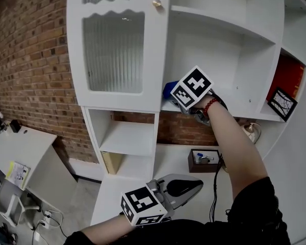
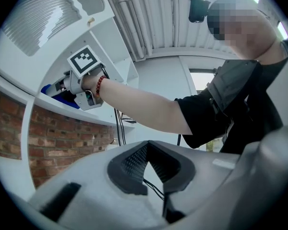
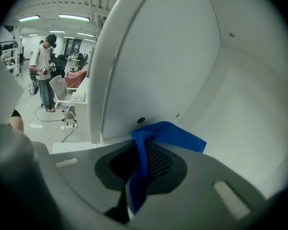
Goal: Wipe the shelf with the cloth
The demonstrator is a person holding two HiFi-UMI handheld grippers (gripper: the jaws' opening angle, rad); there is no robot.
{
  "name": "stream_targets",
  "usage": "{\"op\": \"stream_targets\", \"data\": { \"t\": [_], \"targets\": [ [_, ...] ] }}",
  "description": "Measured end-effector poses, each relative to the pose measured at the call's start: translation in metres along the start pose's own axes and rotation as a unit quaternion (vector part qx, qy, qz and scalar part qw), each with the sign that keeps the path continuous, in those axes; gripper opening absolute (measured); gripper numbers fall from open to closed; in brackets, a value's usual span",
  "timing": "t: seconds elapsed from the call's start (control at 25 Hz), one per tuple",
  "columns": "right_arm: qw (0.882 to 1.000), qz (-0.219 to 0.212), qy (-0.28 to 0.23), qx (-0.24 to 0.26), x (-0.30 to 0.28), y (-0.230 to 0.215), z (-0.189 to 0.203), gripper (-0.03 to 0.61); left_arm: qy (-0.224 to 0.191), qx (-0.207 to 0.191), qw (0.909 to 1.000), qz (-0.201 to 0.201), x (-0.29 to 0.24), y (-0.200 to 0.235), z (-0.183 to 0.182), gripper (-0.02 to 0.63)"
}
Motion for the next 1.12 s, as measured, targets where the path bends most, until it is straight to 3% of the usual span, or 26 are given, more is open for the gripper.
{"op": "stream_targets", "data": {
  "t": [0.2,0.32,0.64,0.88,1.04,1.12],
  "targets": [
    [0.997,0.047,0.017,-0.060,-0.002,-0.024,0.005,0.037,0.003,-0.001,1.0000,-0.005,0.000,0.004,0.002,0.003],
    [0.993,0.051,0.036,-0.101,0.006,-0.041,0.017,0.037,0.003,-0.004,1.0000,-0.001,-0.004,0.005,0.002,0.003],
    [0.976,0.080,0.046,-0.198,0.053,-0.098,0.070,0.037,0.005,-0.017,0.9986,0.049,-0.030,-0.009,-0.003,0.003],
    [0.950,0.105,0.001,-0.294,0.100,-0.145,0.123,0.037,0.003,-0.024,0.9951,0.096,-0.051,-0.024,-0.006,0.003],
    [0.916,0.134,-0.064,-0.374,0.131,-0.173,0.159,0.035,0.001,-0.029,0.9915,0.127,-0.062,-0.036,-0.008,0.003],
    [0.904,0.165,-0.077,-0.387,0.144,-0.180,0.172,0.035,0.001,-0.031,0.9900,0.138,-0.066,-0.040,-0.009,0.003]
  ]
}}
Point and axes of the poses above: the fingertips, and each gripper's own axes: x backward along the fingers, y to its left, z out of its underside, the point moved 4 cm from there along x, backward along the fingers, and after that the axes turned 12 degrees about -x, right-handed, at the moved point
